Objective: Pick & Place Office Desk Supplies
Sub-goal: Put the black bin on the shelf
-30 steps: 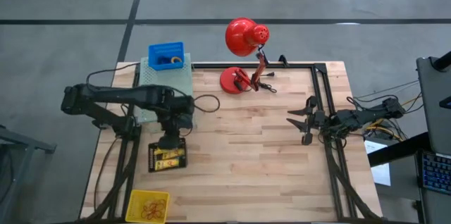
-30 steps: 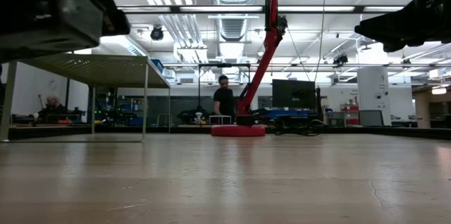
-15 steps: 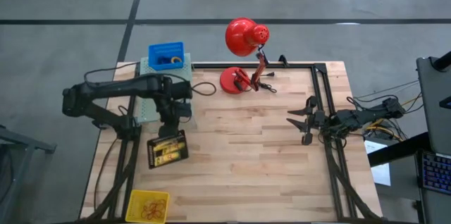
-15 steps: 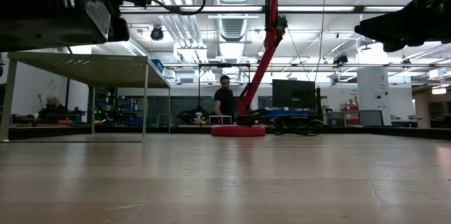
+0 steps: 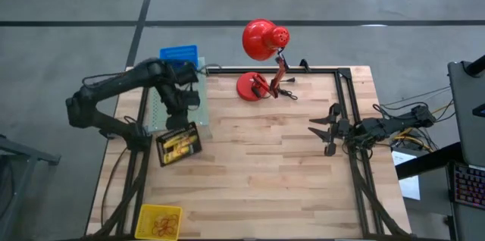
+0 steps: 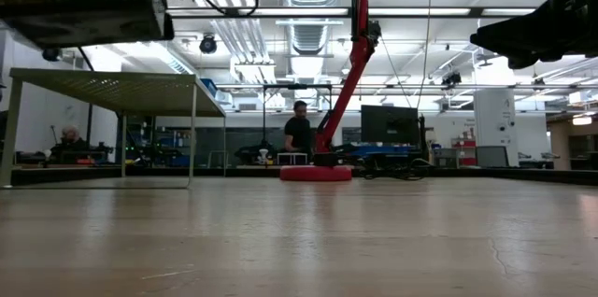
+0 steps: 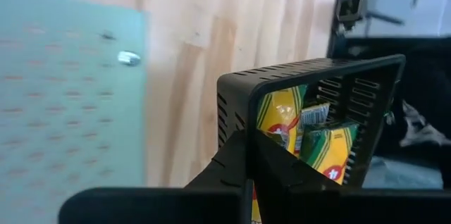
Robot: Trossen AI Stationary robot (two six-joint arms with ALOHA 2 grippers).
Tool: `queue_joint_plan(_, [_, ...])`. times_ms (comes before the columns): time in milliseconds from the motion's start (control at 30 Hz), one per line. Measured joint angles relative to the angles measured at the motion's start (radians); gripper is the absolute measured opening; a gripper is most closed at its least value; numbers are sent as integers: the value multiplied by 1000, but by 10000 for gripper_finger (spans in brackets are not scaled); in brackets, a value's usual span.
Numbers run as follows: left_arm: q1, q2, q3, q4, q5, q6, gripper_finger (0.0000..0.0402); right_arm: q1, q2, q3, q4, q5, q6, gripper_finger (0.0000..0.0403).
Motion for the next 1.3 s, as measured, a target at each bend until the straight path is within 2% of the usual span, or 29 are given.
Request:
queue_joint_plan(167, [81, -1, 66, -21, -16, -39, 15, 0, 0, 0, 0, 0, 0, 128])
queue_joint_plan(467, [199, -1, 56, -2, -19, -252, 15, 0, 0, 0, 0, 0, 0, 128])
queue_joint_plan(767, [275, -1, 56, 20, -166, -420, 15, 0, 0, 0, 0, 0, 0, 127])
queue_joint_plan(933, [339, -1, 56, 21, -218, -437, 15, 0, 0, 0, 0, 0, 0, 128])
queue_joint_plan(1167, [431, -1, 55, 28, -218, -440, 15, 0, 0, 0, 0, 0, 0, 127])
queue_joint_plan(1300, [445, -1, 55, 29, -218, -448, 24, 0, 0, 0, 0, 0, 0, 128])
